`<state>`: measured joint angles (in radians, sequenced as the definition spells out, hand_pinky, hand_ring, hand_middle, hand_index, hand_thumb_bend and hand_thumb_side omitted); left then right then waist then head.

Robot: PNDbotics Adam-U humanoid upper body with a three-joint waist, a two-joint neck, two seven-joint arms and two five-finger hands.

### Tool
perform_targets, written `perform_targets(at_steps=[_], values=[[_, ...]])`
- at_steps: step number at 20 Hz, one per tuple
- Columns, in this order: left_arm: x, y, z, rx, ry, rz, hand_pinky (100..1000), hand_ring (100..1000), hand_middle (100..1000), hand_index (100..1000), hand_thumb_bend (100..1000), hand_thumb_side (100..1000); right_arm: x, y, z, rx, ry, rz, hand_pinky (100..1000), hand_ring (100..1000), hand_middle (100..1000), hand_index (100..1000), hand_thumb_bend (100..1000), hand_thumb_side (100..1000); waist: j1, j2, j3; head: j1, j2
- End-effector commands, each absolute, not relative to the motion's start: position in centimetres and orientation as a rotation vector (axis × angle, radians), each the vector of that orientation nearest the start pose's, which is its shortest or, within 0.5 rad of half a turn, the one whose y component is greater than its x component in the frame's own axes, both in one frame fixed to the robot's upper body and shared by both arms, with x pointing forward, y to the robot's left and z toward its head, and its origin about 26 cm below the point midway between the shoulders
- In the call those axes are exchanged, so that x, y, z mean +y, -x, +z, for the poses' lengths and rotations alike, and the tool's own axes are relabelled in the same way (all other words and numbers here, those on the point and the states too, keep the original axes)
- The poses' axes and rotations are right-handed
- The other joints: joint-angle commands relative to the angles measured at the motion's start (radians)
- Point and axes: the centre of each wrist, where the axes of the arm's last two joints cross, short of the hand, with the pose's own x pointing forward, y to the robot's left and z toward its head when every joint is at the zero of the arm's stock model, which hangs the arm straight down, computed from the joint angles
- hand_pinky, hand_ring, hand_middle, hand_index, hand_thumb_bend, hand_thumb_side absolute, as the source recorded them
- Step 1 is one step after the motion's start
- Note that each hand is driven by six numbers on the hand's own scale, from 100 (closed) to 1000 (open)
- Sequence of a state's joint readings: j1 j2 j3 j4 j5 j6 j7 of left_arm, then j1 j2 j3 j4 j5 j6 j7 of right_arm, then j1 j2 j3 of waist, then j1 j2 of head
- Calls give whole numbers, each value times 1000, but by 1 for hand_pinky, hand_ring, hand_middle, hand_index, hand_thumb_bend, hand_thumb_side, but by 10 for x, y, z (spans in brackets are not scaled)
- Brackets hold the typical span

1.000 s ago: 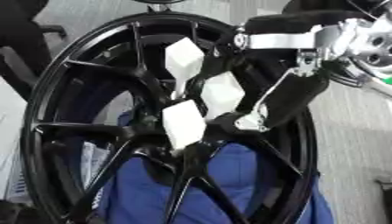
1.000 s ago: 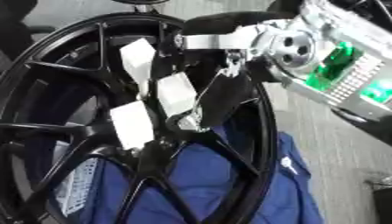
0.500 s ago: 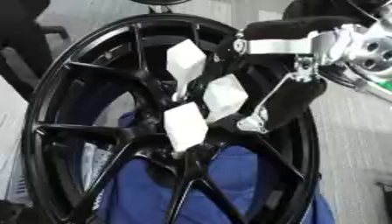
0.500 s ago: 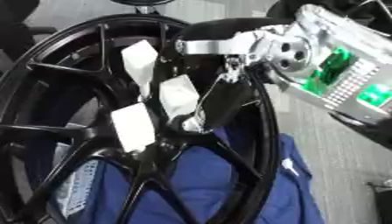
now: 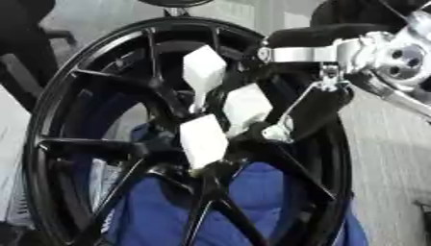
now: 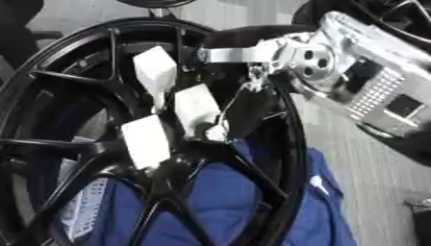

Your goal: Pull the pin out of the wheel hub.

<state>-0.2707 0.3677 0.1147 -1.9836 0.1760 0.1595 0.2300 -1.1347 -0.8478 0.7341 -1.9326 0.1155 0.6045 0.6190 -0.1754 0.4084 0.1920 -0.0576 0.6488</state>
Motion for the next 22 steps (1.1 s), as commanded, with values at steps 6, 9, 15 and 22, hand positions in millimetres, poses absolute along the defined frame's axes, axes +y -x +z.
perform_targets(at_steps=[6, 9, 15, 22], values=[[297, -295, 210, -2139, -267, 19, 855, 758, 573, 725, 100, 696, -141, -294, 342, -1353, 488, 1748, 849, 756, 613, 721, 199, 100, 9, -18, 2, -5, -14], [298, -295, 210, -2139, -266, 20, 855, 758, 573, 725, 100, 696, -141, -294, 343, -1366, 482, 1741, 844, 736, 539, 672, 152, 100, 9, -19, 3, -5, -14], [298, -295, 209, -2137, -265, 21, 856, 757, 573, 725, 100, 695, -141, -292, 347, -1416, 486, 1703, 836, 704, 447, 586, 100, 100, 11, -24, 2, -8, -12], [299, -294, 209, -2134, -266, 25, 856, 757, 573, 725, 100, 691, -150, -297, 358, -1472, 529, 1623, 838, 683, 399, 543, 100, 100, 15, -42, -4, -14, -15]])
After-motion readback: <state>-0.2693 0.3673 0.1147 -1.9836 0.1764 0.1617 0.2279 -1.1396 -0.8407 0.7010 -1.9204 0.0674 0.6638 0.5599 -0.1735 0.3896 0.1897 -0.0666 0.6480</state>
